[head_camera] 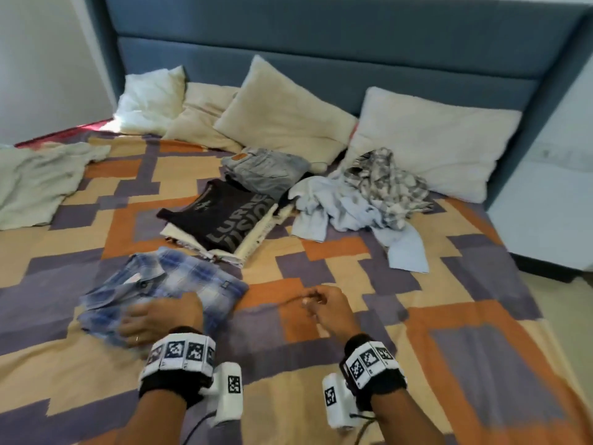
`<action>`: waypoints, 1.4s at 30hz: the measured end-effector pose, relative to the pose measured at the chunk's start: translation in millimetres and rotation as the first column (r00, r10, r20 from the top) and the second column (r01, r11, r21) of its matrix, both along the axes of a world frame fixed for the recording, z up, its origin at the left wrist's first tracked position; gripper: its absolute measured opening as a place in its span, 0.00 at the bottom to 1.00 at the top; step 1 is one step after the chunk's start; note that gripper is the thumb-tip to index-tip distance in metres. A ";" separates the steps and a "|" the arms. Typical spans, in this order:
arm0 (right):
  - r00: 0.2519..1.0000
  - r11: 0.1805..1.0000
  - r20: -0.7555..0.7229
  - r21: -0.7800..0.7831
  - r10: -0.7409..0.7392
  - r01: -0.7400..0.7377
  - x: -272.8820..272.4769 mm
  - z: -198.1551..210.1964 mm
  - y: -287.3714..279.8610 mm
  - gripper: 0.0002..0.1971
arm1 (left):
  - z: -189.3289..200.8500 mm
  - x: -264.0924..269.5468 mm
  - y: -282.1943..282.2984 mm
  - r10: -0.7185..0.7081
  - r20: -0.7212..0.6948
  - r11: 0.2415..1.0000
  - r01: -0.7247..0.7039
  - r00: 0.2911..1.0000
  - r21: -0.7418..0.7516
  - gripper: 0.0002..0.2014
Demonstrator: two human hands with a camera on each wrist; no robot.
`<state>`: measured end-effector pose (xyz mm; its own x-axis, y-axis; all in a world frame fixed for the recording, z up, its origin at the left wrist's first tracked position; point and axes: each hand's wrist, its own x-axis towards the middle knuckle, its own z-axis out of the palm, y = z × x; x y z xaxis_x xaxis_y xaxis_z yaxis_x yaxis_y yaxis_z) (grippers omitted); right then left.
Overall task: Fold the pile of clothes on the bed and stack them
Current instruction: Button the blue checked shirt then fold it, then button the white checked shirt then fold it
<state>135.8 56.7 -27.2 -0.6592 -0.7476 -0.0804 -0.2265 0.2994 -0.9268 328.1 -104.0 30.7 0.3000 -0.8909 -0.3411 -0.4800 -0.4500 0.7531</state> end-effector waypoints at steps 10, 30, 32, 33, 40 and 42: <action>0.943 0.954 -0.146 -0.083 -0.299 0.289 -125.7 38.0 130.6 0.11 | -22.9 -195.2 108.8 -0.935 0.109 0.315 0.931 0.338 -0.184 0.41; 0.790 0.967 -0.613 0.205 0.004 0.154 -328.9 -10.2 -28.3 0.14 | -102.3 -322.6 53.0 -0.827 0.562 0.098 0.979 -0.018 0.176 0.69; 0.837 0.968 -0.488 -0.080 -0.247 0.239 -303.2 -4.5 -12.4 0.05 | -113.5 -316.3 51.2 -0.865 0.502 0.103 0.978 -0.002 0.182 0.67; 0.867 0.946 -0.379 -0.168 -0.323 0.279 -287.3 5.9 -0.5 0.07 | -114.5 -312.1 51.6 -0.887 0.462 0.109 0.978 0.016 0.176 0.64; 0.935 0.802 0.172 -0.481 -0.309 0.354 -162.0 110.9 110.5 0.09 | -61.7 -257.9 92.1 -0.973 0.227 0.077 0.973 0.026 0.216 0.70; 0.941 0.791 0.209 -0.511 -0.266 0.337 -126.4 134.2 132.7 0.09 | -40.2 -236.8 112.3 -0.976 0.216 0.068 0.988 0.037 0.140 0.78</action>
